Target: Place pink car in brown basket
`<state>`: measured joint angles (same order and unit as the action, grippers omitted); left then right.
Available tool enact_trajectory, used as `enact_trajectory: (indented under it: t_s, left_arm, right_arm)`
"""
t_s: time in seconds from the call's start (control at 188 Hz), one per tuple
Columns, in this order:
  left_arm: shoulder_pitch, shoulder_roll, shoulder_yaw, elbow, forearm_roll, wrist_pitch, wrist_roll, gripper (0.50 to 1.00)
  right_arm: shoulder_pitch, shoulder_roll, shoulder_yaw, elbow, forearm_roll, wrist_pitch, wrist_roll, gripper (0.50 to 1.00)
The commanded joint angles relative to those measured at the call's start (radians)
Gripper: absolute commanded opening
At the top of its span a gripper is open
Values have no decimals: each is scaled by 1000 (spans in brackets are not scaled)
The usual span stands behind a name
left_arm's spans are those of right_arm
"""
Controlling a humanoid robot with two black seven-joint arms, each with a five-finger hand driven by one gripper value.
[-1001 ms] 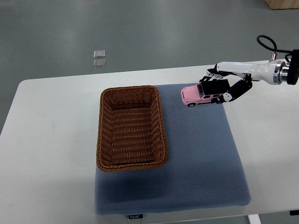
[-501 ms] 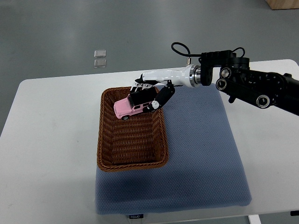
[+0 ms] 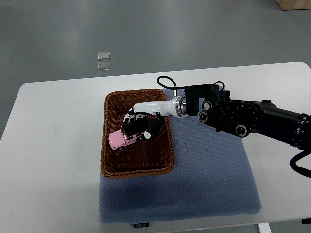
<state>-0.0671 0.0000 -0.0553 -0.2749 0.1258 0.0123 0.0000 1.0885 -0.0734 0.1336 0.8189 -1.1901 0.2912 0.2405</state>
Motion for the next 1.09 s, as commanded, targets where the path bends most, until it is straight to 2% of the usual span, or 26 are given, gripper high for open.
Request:
enact_trajectory:
  t_s: [0.0, 0.032, 0.224, 0.431, 0.628, 0.756, 0.916, 1.081]
  left_arm:
    - [0, 0, 2, 0, 0, 0, 0, 1000]
    - [0, 0, 2, 0, 0, 0, 0, 1000]
    - [0, 0, 3, 2, 0, 0, 0, 1000]
    - [0, 0, 3, 2, 0, 0, 0, 1000]
    - [0, 0, 2, -1, 0, 0, 0, 1000]
    - [0, 0, 5, -1, 1, 0, 0, 1000]
    - [0, 0, 6, 0, 0, 0, 0, 1000]
    - [0, 0, 6, 2, 0, 0, 0, 1000]
  right_arm:
    - [-7, 4, 4, -9, 0, -1, -1, 870]
    - [-7, 4, 4, -10, 0, -1, -1, 901]
    - [-4, -25, 38, -14, 15, -1, 0, 909]
    - [-35, -117, 363, -14, 90, 8, 2, 909]
    - [-266, -106, 744, -7, 408, 8, 13, 909]
    - [-394, -48, 939, -12, 731, 3, 57, 909]
    - [-455, -34, 971, -78, 988, 13, 63, 909]
    - [-458, -20, 971, -136, 1038, 13, 63, 909]
